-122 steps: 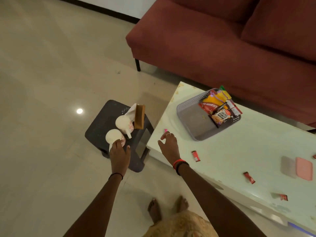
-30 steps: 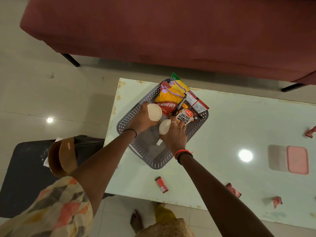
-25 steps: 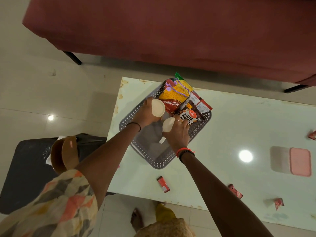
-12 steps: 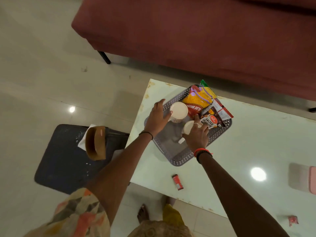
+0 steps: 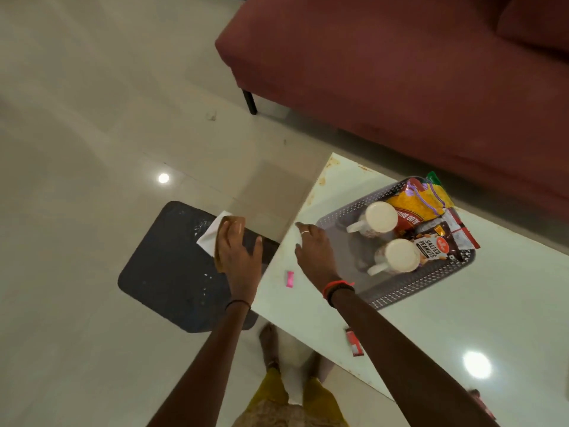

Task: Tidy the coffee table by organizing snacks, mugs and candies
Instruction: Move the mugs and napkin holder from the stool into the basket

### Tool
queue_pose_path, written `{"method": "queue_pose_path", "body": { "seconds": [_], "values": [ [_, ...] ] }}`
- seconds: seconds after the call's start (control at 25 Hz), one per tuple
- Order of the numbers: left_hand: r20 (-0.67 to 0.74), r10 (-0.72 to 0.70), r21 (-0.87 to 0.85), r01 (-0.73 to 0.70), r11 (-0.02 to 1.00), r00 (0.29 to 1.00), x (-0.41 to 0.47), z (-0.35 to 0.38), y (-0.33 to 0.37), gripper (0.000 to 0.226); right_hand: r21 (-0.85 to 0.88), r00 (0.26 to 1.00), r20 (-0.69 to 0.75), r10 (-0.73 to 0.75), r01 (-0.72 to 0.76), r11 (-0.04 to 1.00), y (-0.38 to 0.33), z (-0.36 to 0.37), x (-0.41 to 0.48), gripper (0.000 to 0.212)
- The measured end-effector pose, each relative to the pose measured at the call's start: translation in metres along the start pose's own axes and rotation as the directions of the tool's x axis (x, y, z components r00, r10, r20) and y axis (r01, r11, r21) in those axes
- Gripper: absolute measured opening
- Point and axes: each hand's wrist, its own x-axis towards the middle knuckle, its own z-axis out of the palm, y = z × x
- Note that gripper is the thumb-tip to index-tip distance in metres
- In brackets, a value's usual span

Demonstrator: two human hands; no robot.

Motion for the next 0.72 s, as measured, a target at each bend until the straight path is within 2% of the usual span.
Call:
{"method": "queue_pose_path", "body": {
  "seconds": [0.12, 0.2, 0.28, 0.4, 0.44, 0.56, 0.72],
  "values": [
    [0.048, -0.14, 0.027, 0.139, 0.99, 0.989, 0.004, -0.006, -0.046, 0.087, 0.033, 0.99, 0.057, -0.13, 0.128, 0.991, -0.04, 0.022, 0.024, 0.051],
    [0.089, -0.171, 0.097, 0.162, 0.982, 0.981, 0.005, -0.006, -0.065, 0.1, 0.031, 0.975, 0.122, -0.187, 0.184, 0.982, -0.06, 0.033, 0.04, 0.054],
    [0.113, -0.168, 0.154, 0.15, 0.977, 0.979, 0.008, -0.003, -0.078, 0.102, -0.052, 0.945, 0.245, -0.216, 0.235, 0.97, -0.078, 0.044, 0.056, 0.071],
    [0.102, -0.174, 0.083, 0.166, 0.983, 0.979, 0.016, 0.002, -0.089, 0.089, -0.168, 0.903, 0.336, -0.267, 0.336, 0.927, -0.099, 0.057, 0.079, 0.106],
    [0.101, -0.175, 0.054, 0.17, 0.984, 0.979, 0.02, 0.003, -0.091, 0.082, -0.205, 0.893, 0.336, -0.3, 0.38, 0.902, -0.104, 0.06, 0.084, 0.103],
    [0.126, -0.181, -0.019, 0.185, 0.983, 0.975, 0.029, 0.004, -0.098, 0.062, -0.288, 0.874, 0.294, -0.386, 0.466, 0.837, -0.112, 0.071, 0.093, 0.065],
    [0.171, -0.175, -0.089, 0.192, 0.977, 0.97, 0.034, -0.004, -0.105, 0.056, -0.305, 0.861, 0.313, -0.402, 0.492, 0.816, -0.114, 0.077, 0.097, 0.047]
  ]
}}
